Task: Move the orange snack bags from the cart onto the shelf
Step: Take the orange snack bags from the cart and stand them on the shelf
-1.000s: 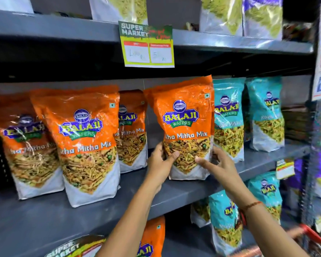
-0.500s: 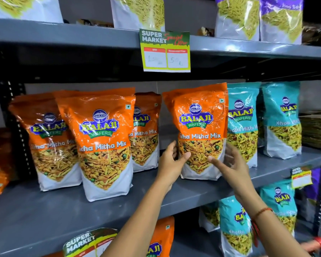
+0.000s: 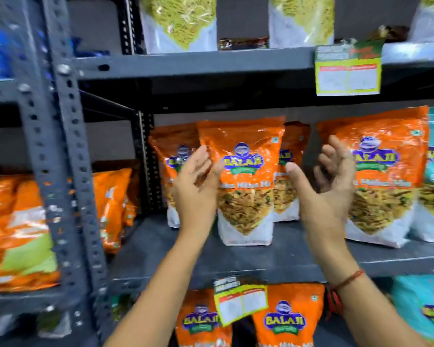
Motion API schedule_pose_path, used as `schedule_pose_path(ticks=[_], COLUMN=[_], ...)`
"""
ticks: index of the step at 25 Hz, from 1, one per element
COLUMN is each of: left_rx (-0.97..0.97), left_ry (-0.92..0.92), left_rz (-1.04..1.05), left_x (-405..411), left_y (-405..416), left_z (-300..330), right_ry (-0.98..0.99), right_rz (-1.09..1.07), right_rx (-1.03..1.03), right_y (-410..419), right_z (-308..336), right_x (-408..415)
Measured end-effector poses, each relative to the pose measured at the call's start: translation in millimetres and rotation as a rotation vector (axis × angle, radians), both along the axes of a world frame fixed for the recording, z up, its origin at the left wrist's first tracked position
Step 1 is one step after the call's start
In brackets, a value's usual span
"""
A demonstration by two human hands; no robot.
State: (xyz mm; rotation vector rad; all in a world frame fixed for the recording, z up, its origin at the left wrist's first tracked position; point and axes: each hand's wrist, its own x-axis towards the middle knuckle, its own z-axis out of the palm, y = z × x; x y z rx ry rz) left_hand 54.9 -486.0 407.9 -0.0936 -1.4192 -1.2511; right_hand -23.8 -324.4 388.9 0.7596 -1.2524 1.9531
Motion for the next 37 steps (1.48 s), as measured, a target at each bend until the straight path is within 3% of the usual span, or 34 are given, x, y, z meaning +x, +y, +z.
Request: schedule_pose_path(ticks=[3,6,9,13,20,30,37], left_rx=[0.123,0.222,0.332,0.354,0.272,0.225,0.206], left_ry=[-0.01,-0.183,-0.39,-0.625,-0.654,-0.727,-0.714], left_rz=[0.105,0.164,0.094,-0.055,-0.138,-0.18,-0.158], left_x=[19.3,10.5,-11.7,-37.9,-55.4,-60.1,-60.8], left_y=[-69.2,-122.8,-158.7,-175.3,-191.3,-189.9,-182.8], left_z=[-3.1,-23.8,-52.2,-80.1,-86.2,-83.1,-85.5], right_ry=[0.053,-0.019,-0.206,-0.486,-0.718,-0.657,-0.642], right_rz=[0.075,0.262,0.422,0.334,0.325,0.16,0.176], right_rx=[0.147,0.384,0.495,0.551,0.636,0.704,0.675], right_y=[-72.1,-140.3,-189.2,-219.9,-235.6,-235.5,-232.6], right_z=[-5.4,-25.1,-43.0,-49.3,-52.5,-61.1,-63.5], right_x=[37.8,53.4,49.0,23.0,-3.3,2.0,0.3])
